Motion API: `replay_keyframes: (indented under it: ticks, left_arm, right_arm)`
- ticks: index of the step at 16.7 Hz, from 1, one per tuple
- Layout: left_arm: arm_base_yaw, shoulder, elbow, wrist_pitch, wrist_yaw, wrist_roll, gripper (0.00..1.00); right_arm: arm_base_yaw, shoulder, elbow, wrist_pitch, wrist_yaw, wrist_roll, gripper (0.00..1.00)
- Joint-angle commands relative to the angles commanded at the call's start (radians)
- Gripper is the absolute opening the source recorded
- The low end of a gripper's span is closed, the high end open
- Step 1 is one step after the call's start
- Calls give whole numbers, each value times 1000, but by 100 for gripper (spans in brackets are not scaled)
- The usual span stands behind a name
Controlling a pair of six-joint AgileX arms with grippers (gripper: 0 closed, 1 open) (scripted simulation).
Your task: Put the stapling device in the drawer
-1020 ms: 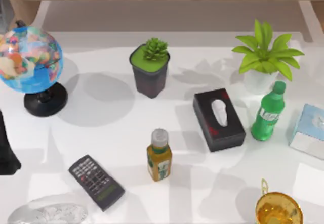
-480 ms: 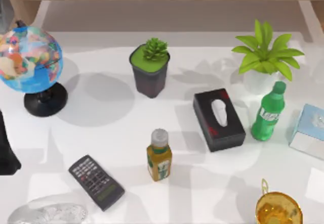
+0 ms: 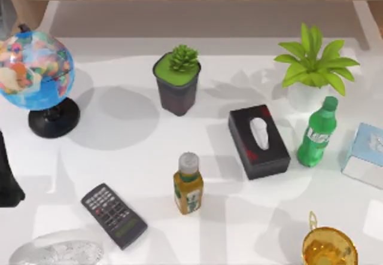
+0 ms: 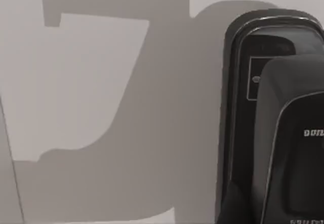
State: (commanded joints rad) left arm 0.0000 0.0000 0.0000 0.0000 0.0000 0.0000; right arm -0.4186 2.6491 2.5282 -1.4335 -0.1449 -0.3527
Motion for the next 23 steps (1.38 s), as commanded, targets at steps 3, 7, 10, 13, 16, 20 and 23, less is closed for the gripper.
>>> replay_keyframes:
  ticks: [3, 7, 10, 13, 16, 20, 23]
  left_arm:
    - [0, 0, 0, 0, 0, 0, 100]
    - [0, 0, 0, 0, 0, 0, 100]
    - [0, 0, 0, 0, 0, 0, 100]
    - [0, 0, 0, 0, 0, 0, 100]
    - [0, 0, 0, 0, 0, 0, 100]
    - [0, 0, 0, 0, 0, 0, 100]
    - [0, 0, 0, 0, 0, 0, 100]
  right_arm:
    - [23, -18, -41, 16, 84, 11, 0]
    - [41, -33, -74, 21, 147, 10, 0]
    - [41, -33, -74, 21, 147, 10, 0]
    - [41, -33, -74, 21, 147, 10, 15]
    - [41, -33, -74, 21, 147, 10, 38]
    - [41, -33, -74, 21, 147, 10, 68]
    - [41, -33, -74, 21, 147, 10, 90]
